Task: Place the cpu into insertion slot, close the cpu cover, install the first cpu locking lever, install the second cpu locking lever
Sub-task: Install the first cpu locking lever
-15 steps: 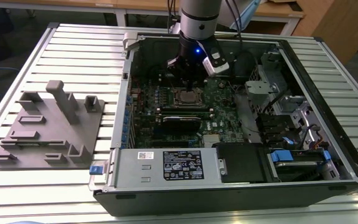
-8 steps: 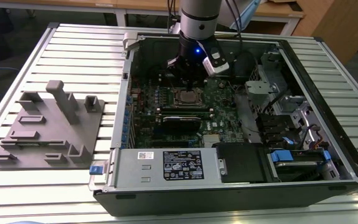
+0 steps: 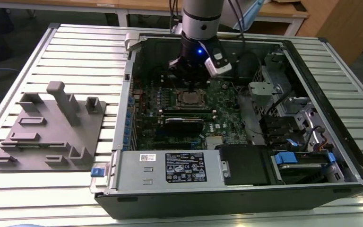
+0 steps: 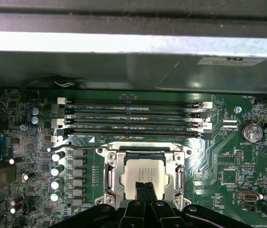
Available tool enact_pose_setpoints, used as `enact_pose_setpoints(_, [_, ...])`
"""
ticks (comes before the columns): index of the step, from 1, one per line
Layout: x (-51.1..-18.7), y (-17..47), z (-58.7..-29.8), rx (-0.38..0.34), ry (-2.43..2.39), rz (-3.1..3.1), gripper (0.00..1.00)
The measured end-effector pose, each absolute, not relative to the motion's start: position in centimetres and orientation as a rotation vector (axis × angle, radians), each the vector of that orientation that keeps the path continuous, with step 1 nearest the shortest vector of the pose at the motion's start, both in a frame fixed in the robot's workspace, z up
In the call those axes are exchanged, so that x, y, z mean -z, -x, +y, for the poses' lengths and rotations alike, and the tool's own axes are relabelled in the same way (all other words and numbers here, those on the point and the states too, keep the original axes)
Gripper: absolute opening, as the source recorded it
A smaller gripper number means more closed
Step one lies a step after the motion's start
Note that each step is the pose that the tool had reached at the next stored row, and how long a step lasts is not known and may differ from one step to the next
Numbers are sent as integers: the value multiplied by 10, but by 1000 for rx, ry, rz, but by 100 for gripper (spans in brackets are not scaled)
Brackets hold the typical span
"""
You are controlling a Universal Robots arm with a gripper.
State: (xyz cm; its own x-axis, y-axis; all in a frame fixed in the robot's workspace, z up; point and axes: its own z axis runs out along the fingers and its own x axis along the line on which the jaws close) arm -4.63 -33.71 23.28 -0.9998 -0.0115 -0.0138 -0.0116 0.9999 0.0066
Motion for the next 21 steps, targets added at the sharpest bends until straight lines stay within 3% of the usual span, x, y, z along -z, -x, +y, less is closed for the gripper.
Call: enact_pose_setpoints(21, [-243, 55, -337, -11, 18, 3127, 10])
